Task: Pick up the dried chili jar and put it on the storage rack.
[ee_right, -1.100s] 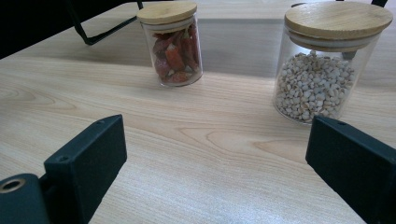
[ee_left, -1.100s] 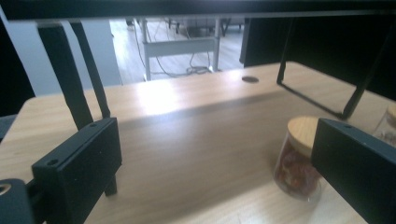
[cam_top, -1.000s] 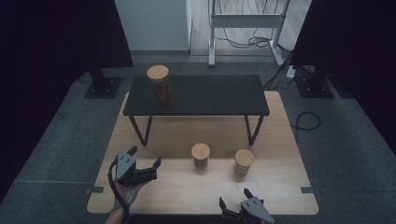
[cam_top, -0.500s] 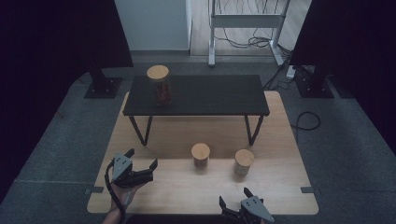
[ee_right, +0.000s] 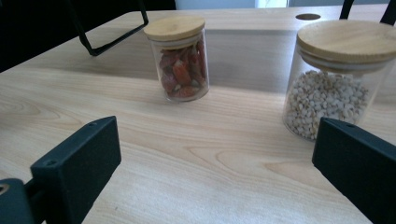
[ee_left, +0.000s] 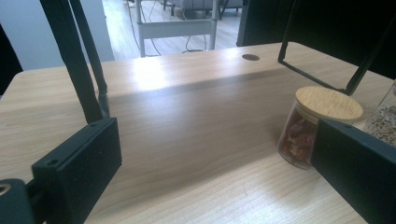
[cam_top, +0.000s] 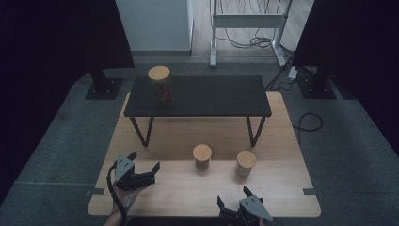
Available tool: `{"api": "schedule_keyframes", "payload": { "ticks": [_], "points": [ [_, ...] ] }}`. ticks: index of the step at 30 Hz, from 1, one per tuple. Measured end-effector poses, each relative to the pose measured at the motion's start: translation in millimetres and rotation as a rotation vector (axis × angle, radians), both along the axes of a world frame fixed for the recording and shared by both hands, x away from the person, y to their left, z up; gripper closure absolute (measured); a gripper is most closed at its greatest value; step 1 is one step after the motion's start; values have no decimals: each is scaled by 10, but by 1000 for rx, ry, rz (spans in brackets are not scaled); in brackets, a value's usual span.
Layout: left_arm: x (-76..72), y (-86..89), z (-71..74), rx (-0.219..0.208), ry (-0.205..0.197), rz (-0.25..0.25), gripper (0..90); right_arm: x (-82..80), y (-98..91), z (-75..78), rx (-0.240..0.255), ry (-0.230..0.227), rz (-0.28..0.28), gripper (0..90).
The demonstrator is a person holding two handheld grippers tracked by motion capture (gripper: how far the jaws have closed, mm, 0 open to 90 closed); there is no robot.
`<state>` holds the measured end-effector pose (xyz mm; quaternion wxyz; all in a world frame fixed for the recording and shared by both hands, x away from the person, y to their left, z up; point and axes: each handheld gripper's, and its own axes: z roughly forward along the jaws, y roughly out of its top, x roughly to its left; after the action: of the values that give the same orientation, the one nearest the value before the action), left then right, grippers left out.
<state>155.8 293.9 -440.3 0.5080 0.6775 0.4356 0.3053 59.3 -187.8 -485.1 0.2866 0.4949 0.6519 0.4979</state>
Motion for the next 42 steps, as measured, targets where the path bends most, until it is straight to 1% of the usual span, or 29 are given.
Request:
{"api": "schedule_keyframes", "payload": {
  "ticks": [1,3,7,12,13,17,22,27,32,36,38,42],
  "points": [
    [2,9,-5,-6,3,0,16,4,13,7,-1,-3,-1,0],
    [2,9,-8,1,3,6,16,24,47,24,-11,-6,0,0],
    [3,36,-17,-11,15,13,16,80,126,58,-32,-16,14,0],
    [12,144,-33,-84,42,9,16,141,249,98,-48,-26,5,0],
    [14,166,-37,-93,45,9,16,161,272,107,-50,-25,6,0],
    [17,220,-44,-101,49,22,16,260,365,146,-58,-14,14,0],
    [13,244,-51,-100,51,31,17,402,489,210,-77,-2,22,0],
    [10,242,-52,-93,51,35,16,539,584,263,-83,24,23,0],
    [17,239,-61,-93,55,25,17,633,688,315,-111,28,22,0],
    [14,228,-60,-89,53,20,17,745,741,357,-115,47,31,0],
    [16,225,-60,-87,53,19,17,797,783,373,-130,53,35,0],
    [27,231,-67,-87,57,16,16,878,873,380,-147,61,24,0]
  ]
}}
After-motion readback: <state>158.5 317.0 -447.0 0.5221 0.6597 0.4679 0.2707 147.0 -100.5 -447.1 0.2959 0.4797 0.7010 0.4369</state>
